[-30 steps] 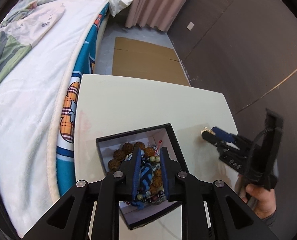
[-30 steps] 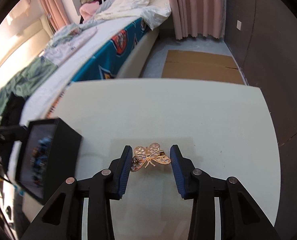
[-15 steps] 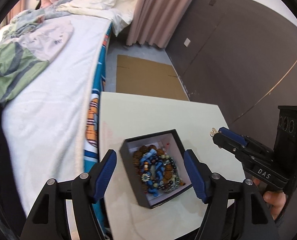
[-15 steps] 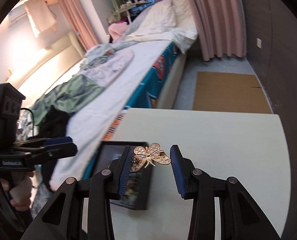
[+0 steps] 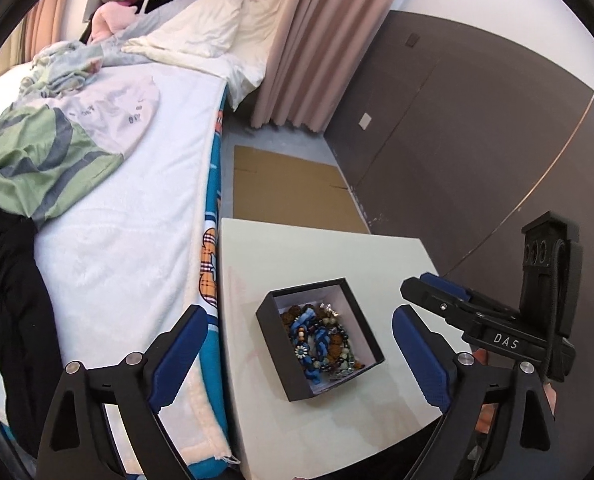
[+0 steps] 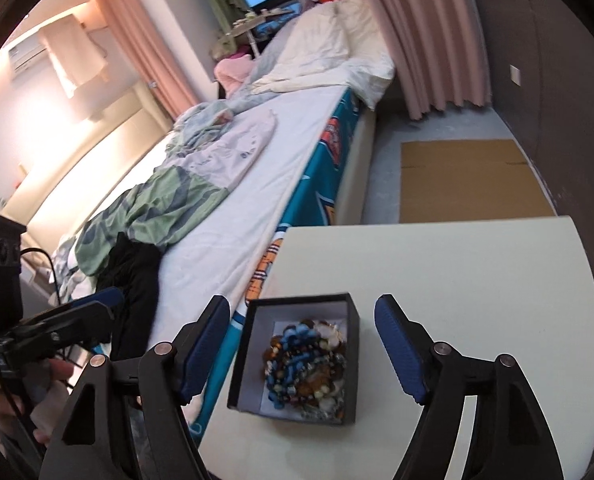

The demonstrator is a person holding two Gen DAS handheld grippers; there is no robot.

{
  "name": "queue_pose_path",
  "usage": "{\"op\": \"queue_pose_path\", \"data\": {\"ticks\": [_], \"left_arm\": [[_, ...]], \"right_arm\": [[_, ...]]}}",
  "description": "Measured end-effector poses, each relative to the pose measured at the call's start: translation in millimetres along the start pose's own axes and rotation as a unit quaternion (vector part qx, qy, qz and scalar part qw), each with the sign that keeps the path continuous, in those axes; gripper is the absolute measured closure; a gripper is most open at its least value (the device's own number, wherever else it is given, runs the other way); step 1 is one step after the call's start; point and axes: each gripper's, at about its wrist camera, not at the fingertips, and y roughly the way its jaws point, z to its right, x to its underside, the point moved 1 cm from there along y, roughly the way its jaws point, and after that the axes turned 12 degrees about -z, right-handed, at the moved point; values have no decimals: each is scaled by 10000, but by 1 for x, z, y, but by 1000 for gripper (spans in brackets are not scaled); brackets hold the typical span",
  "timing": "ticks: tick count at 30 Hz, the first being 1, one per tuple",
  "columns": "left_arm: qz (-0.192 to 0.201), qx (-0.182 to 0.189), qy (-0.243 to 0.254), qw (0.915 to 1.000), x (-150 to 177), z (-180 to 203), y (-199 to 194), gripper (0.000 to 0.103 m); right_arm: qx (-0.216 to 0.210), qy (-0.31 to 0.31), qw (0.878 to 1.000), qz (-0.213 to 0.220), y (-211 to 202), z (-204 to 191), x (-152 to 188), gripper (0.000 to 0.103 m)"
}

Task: Organize jewelry

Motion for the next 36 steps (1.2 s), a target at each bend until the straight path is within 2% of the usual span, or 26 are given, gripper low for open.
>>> {"op": "queue_pose_path", "data": {"ticks": [5,8,18,20,21,22,25,28,36], "left_arm": [[86,78,117,9999,6,9,-10,9],[112,124,166,9997,11,15,-14,9],[310,54,472,9984,32,44,-33,9],[377,3,550,9978,39,52,-40,9],[401,-16,571,9976,41,54,-42,8],[442,-43,601,9972,45,57,-46,7],[600,-133,720,9955,56,66,-59,1],[745,-235,827,9935,69,76,-71,1],[925,-448,1101,9886,99,99,-94,1]], "right_arm": [[191,53,9998,80,-25,-1,12,28],[284,74,9995,103,-40,-2,22,24],[660,280,9970,288,-95,1,61,22],[720,330,9964,317,-105,0,69,16],[780,348,9958,334,-111,0,74,8],[806,352,9955,352,-114,-1,78,5],[629,401,9963,422,-128,-1,92,5],[823,377,9944,542,-142,-6,107,5],[940,309,9922,754,-174,-20,142,5]]}}
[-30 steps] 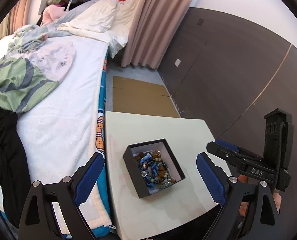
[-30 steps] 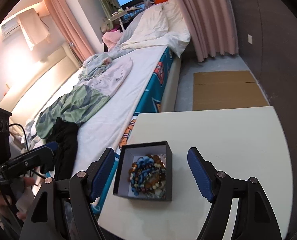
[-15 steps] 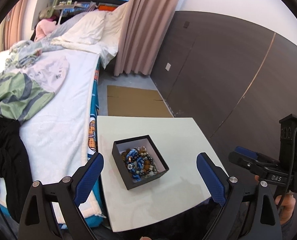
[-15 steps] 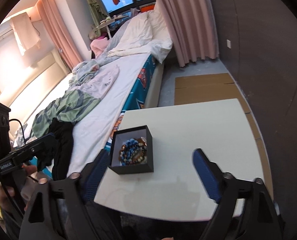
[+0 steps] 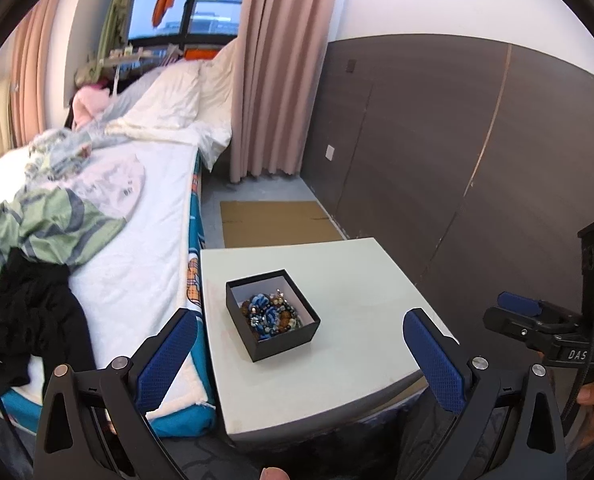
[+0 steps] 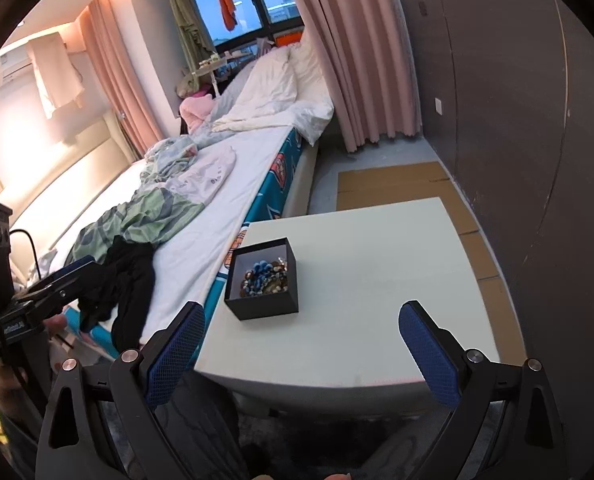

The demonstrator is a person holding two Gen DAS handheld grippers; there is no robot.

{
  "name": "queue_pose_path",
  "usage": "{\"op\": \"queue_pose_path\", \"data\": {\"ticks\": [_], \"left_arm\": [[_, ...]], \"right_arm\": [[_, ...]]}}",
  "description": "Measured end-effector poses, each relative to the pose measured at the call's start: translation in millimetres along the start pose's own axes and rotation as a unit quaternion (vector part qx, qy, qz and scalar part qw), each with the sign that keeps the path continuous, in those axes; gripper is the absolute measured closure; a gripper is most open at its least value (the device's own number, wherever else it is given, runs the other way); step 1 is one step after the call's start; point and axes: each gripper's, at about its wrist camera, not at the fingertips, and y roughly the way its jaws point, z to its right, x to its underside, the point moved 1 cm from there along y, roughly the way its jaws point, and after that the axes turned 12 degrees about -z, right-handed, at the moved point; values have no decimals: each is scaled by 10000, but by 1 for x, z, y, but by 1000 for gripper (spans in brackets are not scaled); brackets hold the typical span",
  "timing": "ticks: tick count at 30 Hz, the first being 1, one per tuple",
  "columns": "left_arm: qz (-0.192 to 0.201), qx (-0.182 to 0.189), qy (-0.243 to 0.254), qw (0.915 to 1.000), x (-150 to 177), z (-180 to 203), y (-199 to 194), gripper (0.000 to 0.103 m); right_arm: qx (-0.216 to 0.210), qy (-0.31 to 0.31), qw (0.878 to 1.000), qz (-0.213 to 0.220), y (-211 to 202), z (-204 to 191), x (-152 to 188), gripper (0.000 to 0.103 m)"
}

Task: Organize jewelry

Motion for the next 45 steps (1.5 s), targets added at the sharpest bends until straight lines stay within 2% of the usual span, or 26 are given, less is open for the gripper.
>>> {"op": "queue_pose_path", "data": {"ticks": [8,10,12,18,28,35,45], "left_arm": [[312,-46,181,9993,24,22,-30,1],[391,-153,205,9989,30,24,-36,1],[432,-183,228,9986,33,27,-40,1],[529,-270,434,9973,48,38,-48,1],[724,-331,409,9960,60,36,-59,1],[754,-315,367,9960,65,34,-60,1],[749,-328,334,9961,68,31,-60,1]], "right_arm": [[185,-27,9997,166,-27,-4,25,5],[232,-40,9996,183,-32,-5,31,5],[286,-56,9994,180,-35,-6,37,0],[453,-21,9987,240,-39,-5,53,0],[804,17,9962,321,-39,-1,76,0],[707,-1,9963,482,-46,-3,79,0],[598,-9,9970,489,-48,-4,81,0]]}}
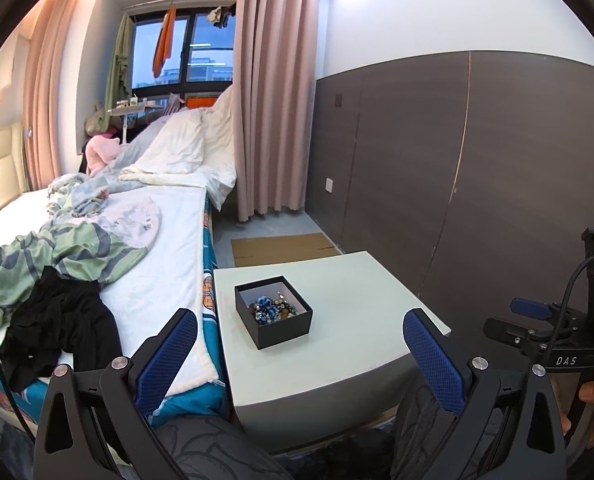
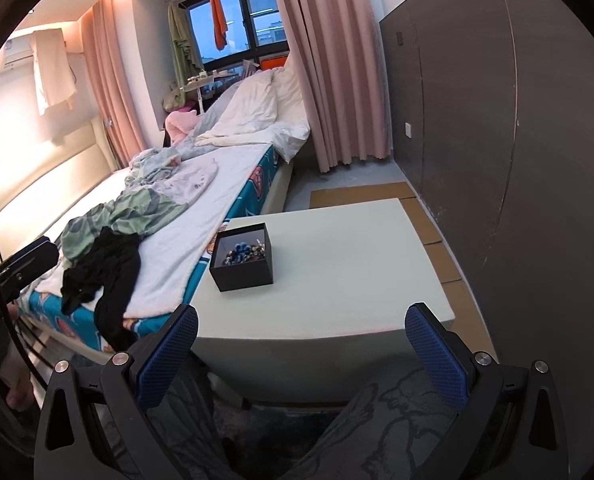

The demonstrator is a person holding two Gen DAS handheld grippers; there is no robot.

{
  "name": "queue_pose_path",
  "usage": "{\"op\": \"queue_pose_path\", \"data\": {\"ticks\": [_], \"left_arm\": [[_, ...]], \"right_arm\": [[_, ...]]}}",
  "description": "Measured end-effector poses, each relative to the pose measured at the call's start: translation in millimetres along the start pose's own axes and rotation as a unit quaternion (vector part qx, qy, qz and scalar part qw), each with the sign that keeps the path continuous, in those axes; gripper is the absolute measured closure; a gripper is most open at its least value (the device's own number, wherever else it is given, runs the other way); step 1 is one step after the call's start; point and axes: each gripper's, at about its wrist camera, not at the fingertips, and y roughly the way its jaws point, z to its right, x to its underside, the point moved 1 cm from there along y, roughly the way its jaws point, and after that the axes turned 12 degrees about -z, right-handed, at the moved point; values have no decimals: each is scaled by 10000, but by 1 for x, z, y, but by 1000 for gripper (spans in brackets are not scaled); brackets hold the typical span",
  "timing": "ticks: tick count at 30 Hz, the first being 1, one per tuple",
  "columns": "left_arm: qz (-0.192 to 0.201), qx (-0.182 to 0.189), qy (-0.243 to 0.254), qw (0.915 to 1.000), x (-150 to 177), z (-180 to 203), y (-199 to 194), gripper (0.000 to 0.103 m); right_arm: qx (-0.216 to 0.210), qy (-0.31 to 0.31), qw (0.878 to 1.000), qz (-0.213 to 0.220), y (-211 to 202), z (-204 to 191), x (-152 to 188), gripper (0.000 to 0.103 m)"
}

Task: Organize jewelry

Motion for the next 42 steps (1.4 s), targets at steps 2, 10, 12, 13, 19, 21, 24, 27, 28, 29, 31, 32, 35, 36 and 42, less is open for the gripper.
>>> {"op": "queue_pose_path", "data": {"ticks": [2,10,12,13,19,21,24,27,28,29,31,32,35,36,42], "left_arm": [[-6,-5,-8,10000,1,0,0,1],[-9,-20,-11,10000,2,-1,-1,1],[-11,-9,-24,10000,2,-2,-1,1],[-10,-10,-19,10000,2,-2,-1,1],[-44,-16,-42,10000,5,-2,2,1],[-60,-20,-60,10000,6,-2,3,1],[-87,-55,-59,9999,6,-1,3,1],[-90,-104,-55,9999,5,0,4,1],[-86,-106,-62,9999,5,0,3,1],[-86,-94,-66,9999,5,0,3,1],[-88,-102,-58,9999,5,0,3,1],[-93,-111,-53,9999,5,0,3,1],[-85,-99,-55,9999,5,-1,3,1],[-79,-107,-59,9999,5,-1,3,1],[-68,-142,-109,9998,6,-2,2,1]], "right_arm": [[11,4,10000,-11,0,0,0,0],[141,-3,9999,-16,1,-2,1,0],[148,-17,9999,-25,2,-4,1,0],[151,-17,9999,-28,1,-4,1,0],[187,3,9998,-58,3,-4,1,0],[197,-5,9998,-57,3,-4,1,0],[194,-12,9998,-58,3,-4,1,0],[152,-16,9999,-54,3,-5,1,0],[132,-21,9999,-49,2,-5,2,0],[123,-28,9999,-50,3,-7,2,0],[122,-44,9999,-42,2,-8,3,0],[121,-40,9999,-45,2,-8,3,0],[93,-31,9999,-58,3,-9,3,0],[92,-31,9999,-67,3,-10,3,0],[79,-29,9999,-79,3,-13,3,0]]}}
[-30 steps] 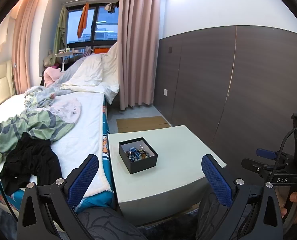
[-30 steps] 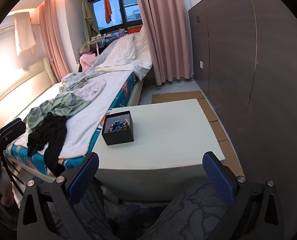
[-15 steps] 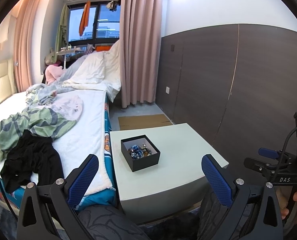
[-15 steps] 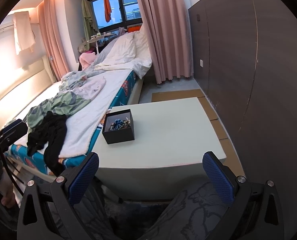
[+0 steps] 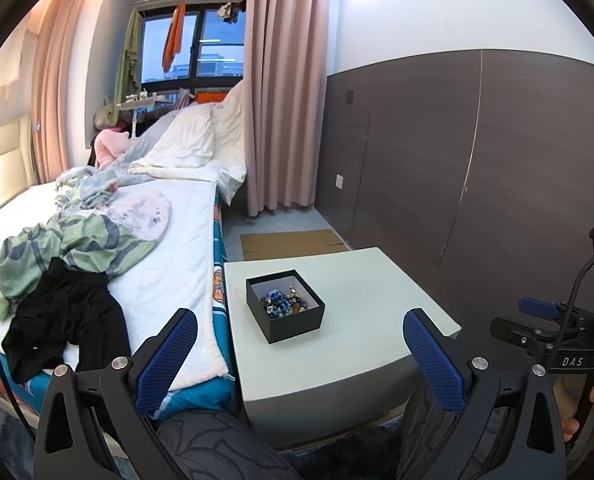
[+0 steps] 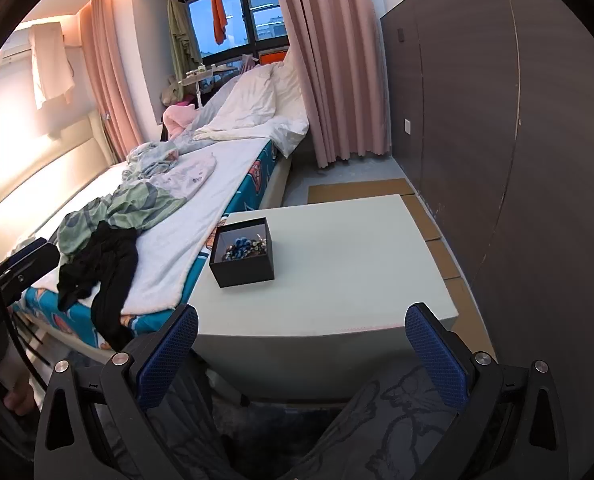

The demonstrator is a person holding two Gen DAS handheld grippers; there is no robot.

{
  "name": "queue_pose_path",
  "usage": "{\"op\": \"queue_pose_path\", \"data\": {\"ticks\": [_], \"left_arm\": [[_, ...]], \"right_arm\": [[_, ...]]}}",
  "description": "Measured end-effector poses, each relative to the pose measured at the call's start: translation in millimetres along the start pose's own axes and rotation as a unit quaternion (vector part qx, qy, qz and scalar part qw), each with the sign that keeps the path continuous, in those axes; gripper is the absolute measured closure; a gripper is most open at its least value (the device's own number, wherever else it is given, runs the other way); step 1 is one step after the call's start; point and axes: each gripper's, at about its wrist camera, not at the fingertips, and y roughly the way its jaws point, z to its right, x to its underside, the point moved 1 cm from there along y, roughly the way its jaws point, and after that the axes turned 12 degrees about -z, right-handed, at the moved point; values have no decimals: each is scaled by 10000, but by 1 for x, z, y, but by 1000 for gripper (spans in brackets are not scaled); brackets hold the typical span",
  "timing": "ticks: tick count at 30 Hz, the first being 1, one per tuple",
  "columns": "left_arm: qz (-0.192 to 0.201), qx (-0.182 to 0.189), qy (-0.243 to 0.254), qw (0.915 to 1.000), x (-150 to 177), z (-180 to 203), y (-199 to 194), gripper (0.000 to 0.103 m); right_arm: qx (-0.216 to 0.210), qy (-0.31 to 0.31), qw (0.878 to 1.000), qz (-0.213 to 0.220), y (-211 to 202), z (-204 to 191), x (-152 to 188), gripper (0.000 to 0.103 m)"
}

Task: Organize jewelry

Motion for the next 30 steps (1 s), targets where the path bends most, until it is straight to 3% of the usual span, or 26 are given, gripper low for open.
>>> {"op": "queue_pose_path", "data": {"ticks": [30], "left_arm": [[-48,-47,-39,10000,2,0,8,1]], "right_arm": [[-4,-26,10000,-38,10,7,-2,0]]}}
